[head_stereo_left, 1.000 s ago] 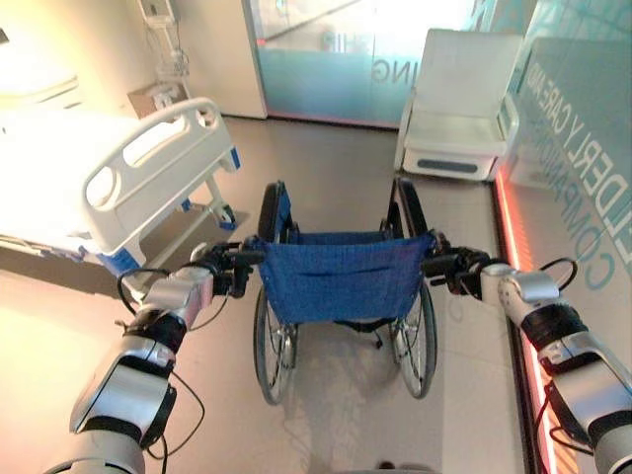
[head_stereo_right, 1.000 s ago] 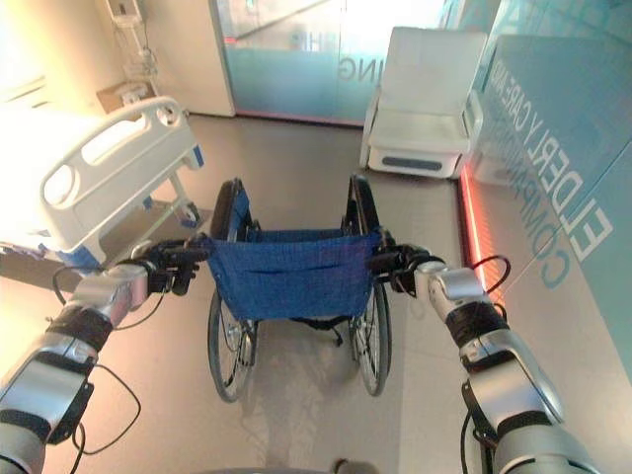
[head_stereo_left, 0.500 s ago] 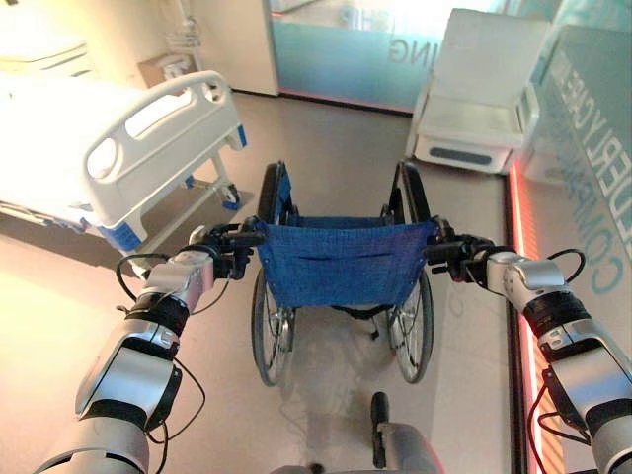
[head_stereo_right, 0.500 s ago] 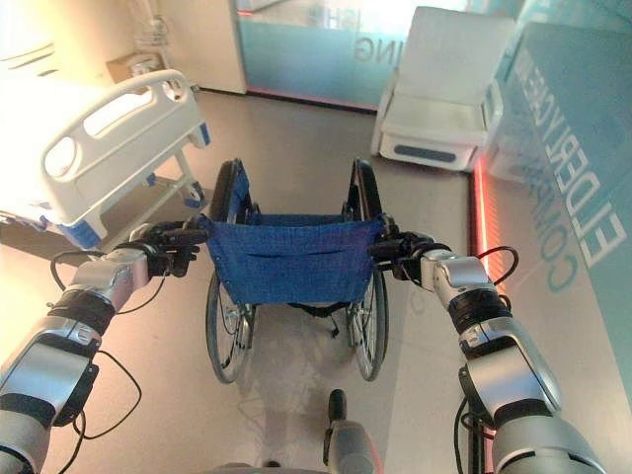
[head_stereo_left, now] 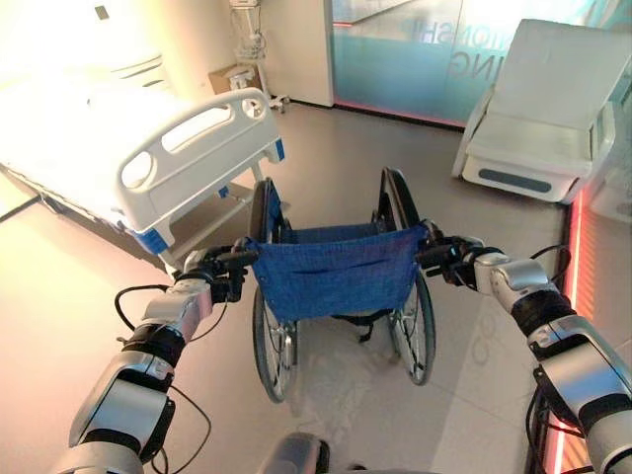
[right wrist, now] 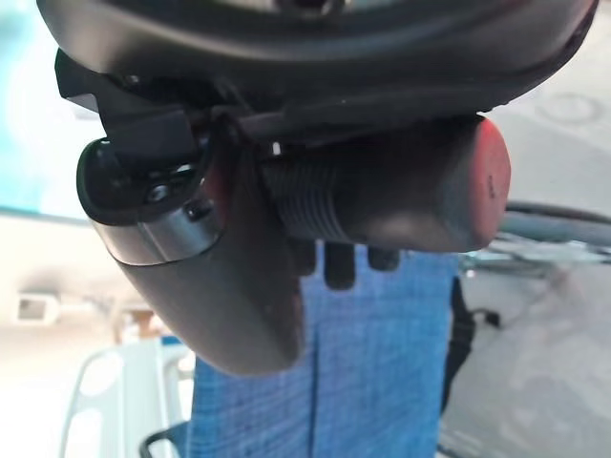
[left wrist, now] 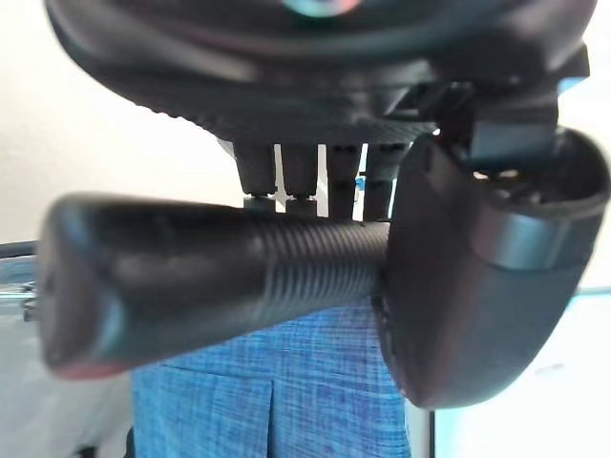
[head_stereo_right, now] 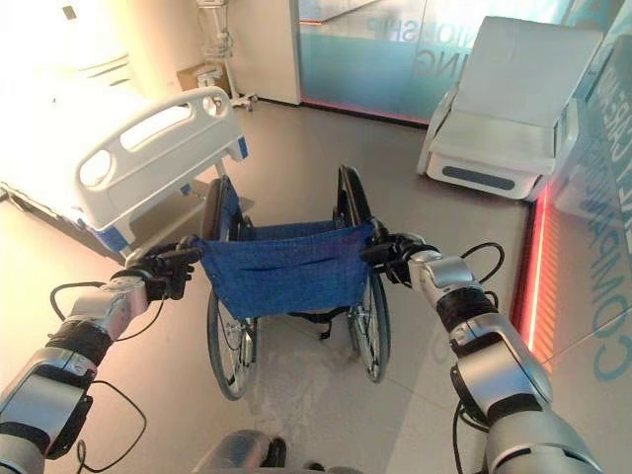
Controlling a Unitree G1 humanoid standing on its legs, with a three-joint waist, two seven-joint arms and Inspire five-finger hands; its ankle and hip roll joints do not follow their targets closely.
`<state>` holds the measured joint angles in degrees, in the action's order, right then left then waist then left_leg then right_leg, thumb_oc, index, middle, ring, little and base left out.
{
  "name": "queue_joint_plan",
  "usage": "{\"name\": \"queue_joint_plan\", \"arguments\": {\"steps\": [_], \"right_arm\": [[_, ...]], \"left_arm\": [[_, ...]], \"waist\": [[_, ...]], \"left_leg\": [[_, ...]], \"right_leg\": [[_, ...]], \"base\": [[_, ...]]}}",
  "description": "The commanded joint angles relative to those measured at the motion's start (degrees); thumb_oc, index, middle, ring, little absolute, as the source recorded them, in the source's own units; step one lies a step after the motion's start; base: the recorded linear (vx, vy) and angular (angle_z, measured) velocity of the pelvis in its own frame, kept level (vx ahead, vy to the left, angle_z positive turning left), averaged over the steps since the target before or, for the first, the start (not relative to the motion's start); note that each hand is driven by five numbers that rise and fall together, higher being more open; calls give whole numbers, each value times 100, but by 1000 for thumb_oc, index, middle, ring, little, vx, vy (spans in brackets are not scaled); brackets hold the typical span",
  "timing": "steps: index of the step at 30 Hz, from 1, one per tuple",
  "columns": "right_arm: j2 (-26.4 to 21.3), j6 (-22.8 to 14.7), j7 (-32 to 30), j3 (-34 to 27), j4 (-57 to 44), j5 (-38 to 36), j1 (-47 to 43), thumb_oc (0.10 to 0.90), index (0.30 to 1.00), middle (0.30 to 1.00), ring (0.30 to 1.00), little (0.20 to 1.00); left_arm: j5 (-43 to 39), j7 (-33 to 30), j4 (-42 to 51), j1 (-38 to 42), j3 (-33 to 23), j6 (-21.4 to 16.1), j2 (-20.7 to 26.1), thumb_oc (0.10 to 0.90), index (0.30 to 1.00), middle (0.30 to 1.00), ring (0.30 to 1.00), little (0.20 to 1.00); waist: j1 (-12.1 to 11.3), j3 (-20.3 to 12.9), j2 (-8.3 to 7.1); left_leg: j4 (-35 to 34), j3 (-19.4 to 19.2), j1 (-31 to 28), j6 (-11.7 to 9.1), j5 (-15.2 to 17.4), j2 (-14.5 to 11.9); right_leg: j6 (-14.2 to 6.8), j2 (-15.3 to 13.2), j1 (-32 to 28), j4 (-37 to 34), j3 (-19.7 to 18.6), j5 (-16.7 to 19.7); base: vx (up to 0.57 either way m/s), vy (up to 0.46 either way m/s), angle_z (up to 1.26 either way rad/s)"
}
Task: Push the wheelchair next to the bed
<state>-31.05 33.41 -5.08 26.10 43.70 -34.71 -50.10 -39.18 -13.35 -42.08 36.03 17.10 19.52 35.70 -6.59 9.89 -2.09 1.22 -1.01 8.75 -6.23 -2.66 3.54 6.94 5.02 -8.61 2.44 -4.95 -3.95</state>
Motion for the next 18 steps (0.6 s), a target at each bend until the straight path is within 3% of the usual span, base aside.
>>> {"name": "queue_joint_plan", "arguments": {"steps": [1,4,6,7,9,10,11,12,15,18], "right_arm": [[-63,-775,216,68,-565,-537,-152,400,300,300,300,300],[-132,-848,402,-18,-516,-451,-36,400,300,300,300,300],[-79,-889,500,-40,-397,-351,-34,400,300,300,300,300],[96,-964,565,-62,-302,-214,46,400,300,300,300,300],[178,-1041,498,-87,-366,-194,201,400,300,300,300,300],[289,-1137,302,-129,-470,-190,413,400,300,300,300,300],[304,-1151,272,-146,-490,-180,461,400,300,300,300,300],[331,-1199,148,-171,-564,-225,625,400,300,300,300,300],[339,-1132,93,-202,-573,-273,665,400,300,300,300,300],[404,-995,131,-270,-473,-203,572,400,300,300,300,300]], "left_arm": [[-409,638,190,419,112,-268,-75,400,300,300,300,300],[-407,668,245,367,67,-190,7,400,300,300,300,300],[-410,678,196,403,26,-135,46,400,300,300,300,300],[-470,595,65,503,67,-149,6,400,300,300,300,300],[-427,564,-17,562,125,-195,-62,400,300,300,300,300],[-403,542,-123,667,260,-245,-137,400,300,300,300,300],[-368,546,-165,685,292,-266,-176,400,300,300,300,300],[-223,533,-284,756,397,-340,-304,400,300,300,300,300],[-121,467,-407,891,442,-342,-425,400,300,300,300,300],[113,457,-553,1076,428,-327,-530,400,300,300,300,300]], "waist": [[74,-223,83],[-42,-315,109],[-91,-430,132],[-91,-536,140],[-97,-604,96],[-65,-659,-14],[-53,-680,5],[29,-706,49],[131,-709,112],[267,-716,139]], "left_leg": [[-185,-233,779,123,-1331,-73],[-431,-294,962,86,-1487,-115],[-295,-295,862,190,-1302,-81],[-126,-341,680,337,-1129,-93],[-25,-326,532,498,-934,-20],[-24,-252,286,696,-762,166],[-24,-244,239,728,-746,176],[-20,-195,20,824,-655,258],[5,-251,-228,879,-507,298],[-55,-569,-562,890,-355,274]], "right_leg": [[-619,-306,-323,56,685,305],[-615,-319,-591,52,622,92],[-692,-437,-689,111,672,-97],[-792,-609,-805,218,794,-291],[-918,-810,-894,379,911,-307],[-1143,-1104,-824,946,1071,33],[-1194,-1152,-726,1248,1113,257],[-1297,-1315,-286,2374,1159,878],[-1272,-1490,254,3211,1239,1152],[-1142,-1568,485,2525,1526,921]], "base": [[658,215,-10],[456,199,-24],[547,320,-21],[389,254,-31],[428,308,-35],[351,286,-19],[478,426,-6],[355,345,15],[292,254,-9],[426,168,16]]}}
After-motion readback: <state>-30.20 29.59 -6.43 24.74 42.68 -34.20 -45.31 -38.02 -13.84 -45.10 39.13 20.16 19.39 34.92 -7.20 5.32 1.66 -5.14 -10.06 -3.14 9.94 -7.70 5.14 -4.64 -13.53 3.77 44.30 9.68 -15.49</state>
